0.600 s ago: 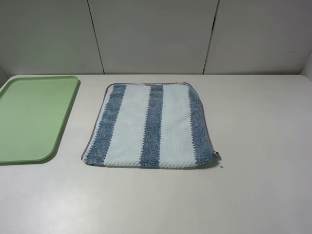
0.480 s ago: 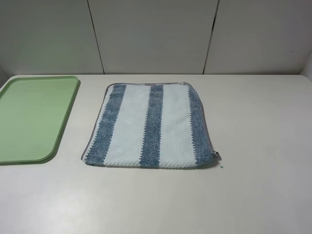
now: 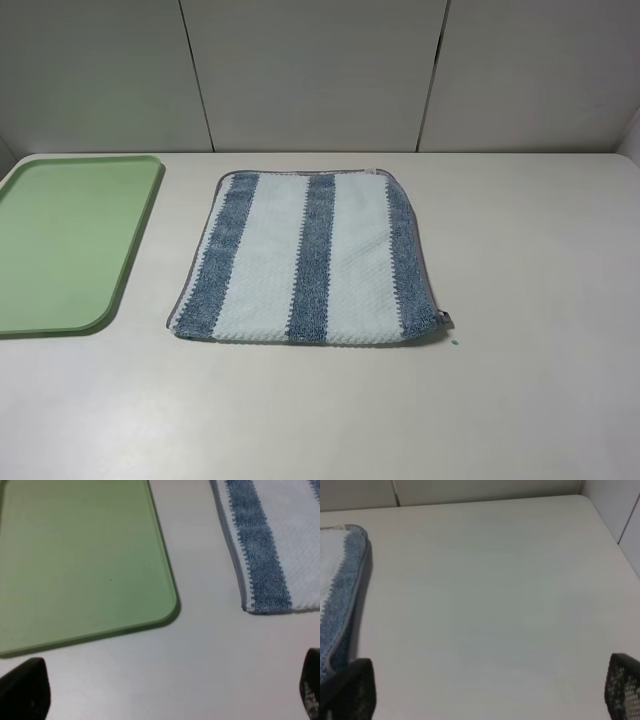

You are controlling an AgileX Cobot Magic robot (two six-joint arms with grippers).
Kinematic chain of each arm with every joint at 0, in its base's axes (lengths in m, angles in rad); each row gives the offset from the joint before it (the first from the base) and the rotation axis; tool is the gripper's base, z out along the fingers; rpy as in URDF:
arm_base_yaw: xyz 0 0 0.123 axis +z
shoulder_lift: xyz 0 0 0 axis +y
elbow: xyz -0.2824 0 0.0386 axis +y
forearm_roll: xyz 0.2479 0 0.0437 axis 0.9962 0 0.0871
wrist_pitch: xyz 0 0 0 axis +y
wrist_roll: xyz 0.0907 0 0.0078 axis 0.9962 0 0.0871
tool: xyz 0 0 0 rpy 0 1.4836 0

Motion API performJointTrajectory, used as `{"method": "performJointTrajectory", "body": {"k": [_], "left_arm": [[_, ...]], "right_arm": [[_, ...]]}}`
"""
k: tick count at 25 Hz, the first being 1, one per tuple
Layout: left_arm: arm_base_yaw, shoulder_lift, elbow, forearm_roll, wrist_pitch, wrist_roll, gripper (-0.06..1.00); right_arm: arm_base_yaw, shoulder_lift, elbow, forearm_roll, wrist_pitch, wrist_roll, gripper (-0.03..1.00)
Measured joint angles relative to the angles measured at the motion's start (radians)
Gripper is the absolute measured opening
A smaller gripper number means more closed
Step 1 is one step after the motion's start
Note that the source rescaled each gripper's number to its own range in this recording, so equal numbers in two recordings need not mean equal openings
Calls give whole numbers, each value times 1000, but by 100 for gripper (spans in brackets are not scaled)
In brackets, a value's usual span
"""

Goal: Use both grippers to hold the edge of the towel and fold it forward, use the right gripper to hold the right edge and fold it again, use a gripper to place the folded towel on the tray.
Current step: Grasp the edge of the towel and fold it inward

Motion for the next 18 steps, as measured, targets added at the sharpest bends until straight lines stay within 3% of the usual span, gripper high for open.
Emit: {"method": "performJointTrajectory", "body": {"k": [18], "left_arm": [[0, 0, 0, 0, 0, 0, 100]], "right_arm": [[0, 0, 0, 0, 0, 0, 100]]}}
